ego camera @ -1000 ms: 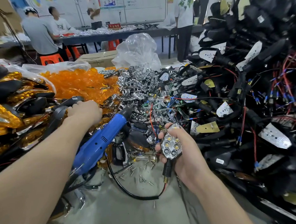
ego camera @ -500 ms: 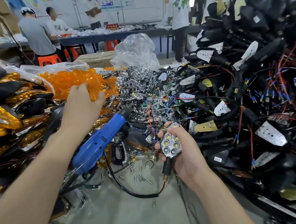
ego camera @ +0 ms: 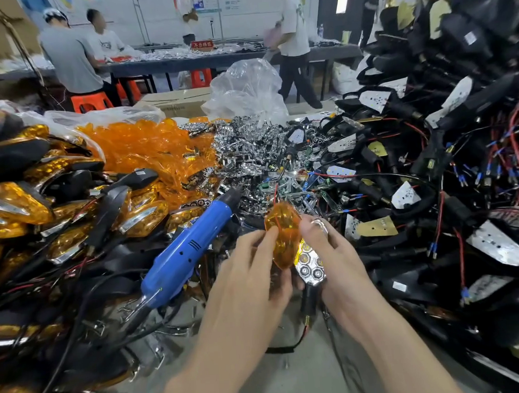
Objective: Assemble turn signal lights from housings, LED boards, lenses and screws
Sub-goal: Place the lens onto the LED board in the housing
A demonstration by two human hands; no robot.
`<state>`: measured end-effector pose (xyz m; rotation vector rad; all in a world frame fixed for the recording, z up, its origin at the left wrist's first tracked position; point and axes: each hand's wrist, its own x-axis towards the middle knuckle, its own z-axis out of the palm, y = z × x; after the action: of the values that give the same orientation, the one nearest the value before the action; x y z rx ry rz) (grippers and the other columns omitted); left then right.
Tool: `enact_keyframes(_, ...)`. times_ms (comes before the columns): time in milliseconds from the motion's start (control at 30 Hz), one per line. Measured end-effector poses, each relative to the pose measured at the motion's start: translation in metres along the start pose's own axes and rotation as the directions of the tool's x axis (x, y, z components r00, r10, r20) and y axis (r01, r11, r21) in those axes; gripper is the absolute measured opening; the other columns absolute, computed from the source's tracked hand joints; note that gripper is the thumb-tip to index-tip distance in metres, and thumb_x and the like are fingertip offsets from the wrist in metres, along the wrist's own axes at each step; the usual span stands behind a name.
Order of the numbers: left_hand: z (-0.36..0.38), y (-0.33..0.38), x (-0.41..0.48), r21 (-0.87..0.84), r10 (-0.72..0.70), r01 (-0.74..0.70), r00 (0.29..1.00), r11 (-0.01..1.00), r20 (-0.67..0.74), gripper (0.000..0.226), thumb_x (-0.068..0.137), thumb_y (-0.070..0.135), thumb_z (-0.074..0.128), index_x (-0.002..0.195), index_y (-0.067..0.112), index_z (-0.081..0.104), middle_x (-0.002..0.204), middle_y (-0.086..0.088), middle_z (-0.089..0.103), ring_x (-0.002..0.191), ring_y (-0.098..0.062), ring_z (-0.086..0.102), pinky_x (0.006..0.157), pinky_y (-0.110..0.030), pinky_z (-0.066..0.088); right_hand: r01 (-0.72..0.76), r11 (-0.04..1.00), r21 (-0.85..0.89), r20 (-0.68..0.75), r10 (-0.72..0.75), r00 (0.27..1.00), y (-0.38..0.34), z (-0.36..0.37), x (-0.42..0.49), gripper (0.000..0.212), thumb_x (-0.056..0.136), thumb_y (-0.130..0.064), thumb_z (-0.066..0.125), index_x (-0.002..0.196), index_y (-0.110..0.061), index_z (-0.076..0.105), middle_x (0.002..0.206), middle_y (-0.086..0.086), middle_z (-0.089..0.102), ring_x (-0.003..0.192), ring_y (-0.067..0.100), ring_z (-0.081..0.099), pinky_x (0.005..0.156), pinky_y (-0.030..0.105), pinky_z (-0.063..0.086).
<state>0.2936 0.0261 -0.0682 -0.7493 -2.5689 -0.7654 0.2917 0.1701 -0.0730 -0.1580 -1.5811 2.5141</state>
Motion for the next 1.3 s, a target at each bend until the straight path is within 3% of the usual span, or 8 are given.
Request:
enact_keyframes(100,-0.001,0.001,-0.005,-0.035,0.036,-0.037,0.999,0.999,-0.022,0.049,0.094,0.037,0.049,0.141,0.023,0.048,0.128,0.007,0.044,0.092,-0.015,0.061,0.073,-0.032,0.055,-0.013,1.000,-0.005,0.032,0.013,0.999,0.000,-0.001,0.001,0.026,0.077,-0.046,0.080,0.099,-0.032,0.077,0.094,0.004,0.078,0.067,0.016,0.068,0.044,0.027,0.049)
enact_keyframes(367,-0.009,-0.007,-0.006,-0.082,0.085,-0.096,0.988,0.992,-0.129,0.024,0.102,0.035,0.043,0.117,0.027,0.060,0.130,0.007,0.049,0.102,-0.010,0.060,0.077,-0.032,0.053,0.004,0.999,-0.052,0.052,-0.001,0.999,0.003,-0.003,0.004,0.034,0.085,-0.033,0.071,0.119,-0.037,0.073,0.119,0.004,0.076,0.104,0.020,0.072,0.083,0.036,0.057)
enact_keyframes(467,-0.011,-0.008,-0.007,-0.084,0.077,-0.087,0.991,0.993,-0.114,0.020,0.104,0.033,0.041,0.115,0.029,0.057,0.131,0.007,0.049,0.097,-0.015,0.062,0.074,-0.037,0.053,-0.017,0.998,-0.060,0.043,0.019,0.999,0.002,-0.002,0.003,0.030,0.086,-0.039,0.073,0.116,-0.037,0.074,0.099,0.001,0.077,0.073,0.014,0.068,0.051,0.029,0.051)
enact_keyframes(567,-0.014,-0.010,-0.009,-0.083,0.086,-0.093,0.992,0.992,-0.089,0.018,0.103,0.030,0.040,0.114,0.033,0.054,0.132,0.010,0.047,0.095,-0.018,0.060,0.074,-0.038,0.053,-0.012,1.000,-0.025,0.019,0.012,1.000,0.001,-0.003,0.002,0.031,0.083,-0.044,0.074,0.111,-0.031,0.075,0.091,0.007,0.074,0.065,0.015,0.065,0.042,0.027,0.045)
enact_keyframes(867,-0.012,-0.010,-0.010,-0.112,0.174,-0.185,0.979,0.976,-0.104,0.027,0.104,0.027,0.043,0.128,0.032,0.052,0.135,0.007,0.044,0.102,-0.015,0.059,0.077,-0.037,0.053,0.026,0.989,-0.143,-0.062,-0.035,0.997,0.007,-0.006,0.006,0.007,0.089,-0.035,0.076,0.090,-0.029,0.074,0.078,0.002,0.071,0.060,0.014,0.062,0.046,0.028,0.049)
enact_keyframes(1067,-0.003,-0.006,-0.008,-0.064,0.158,-0.165,0.981,0.984,-0.110,0.057,0.100,0.046,0.047,0.151,0.029,0.027,0.134,0.012,0.041,0.105,-0.003,0.055,0.085,-0.017,0.046,0.069,0.977,-0.203,-0.082,-0.087,0.993,0.012,-0.004,0.006,0.006,0.092,-0.025,0.072,0.092,-0.021,0.076,0.086,0.005,0.074,0.078,0.018,0.066,0.069,0.026,0.056)
enact_keyframes(1167,0.002,-0.007,-0.008,-0.036,0.131,-0.135,0.986,0.990,-0.108,0.061,0.096,0.044,0.055,0.150,0.026,0.032,0.133,0.010,0.041,0.102,-0.006,0.058,0.081,-0.019,0.049,0.054,0.976,-0.209,-0.069,-0.070,0.995,0.010,-0.002,0.004,0.010,0.087,-0.030,0.073,0.091,-0.021,0.075,0.090,0.014,0.073,0.084,0.026,0.066,0.080,0.042,0.056)
enact_keyframes(1300,0.006,-0.008,-0.007,-0.077,0.053,-0.063,0.990,0.995,-0.127,0.068,0.090,0.039,0.064,0.149,0.030,0.032,0.140,0.014,0.039,0.107,-0.006,0.059,0.083,-0.016,0.044,0.046,0.973,-0.225,0.023,-0.042,0.999,0.006,0.005,-0.003,0.005,0.092,-0.024,0.071,0.088,-0.021,0.072,0.084,0.008,0.072,0.073,0.019,0.064,0.062,0.030,0.057)
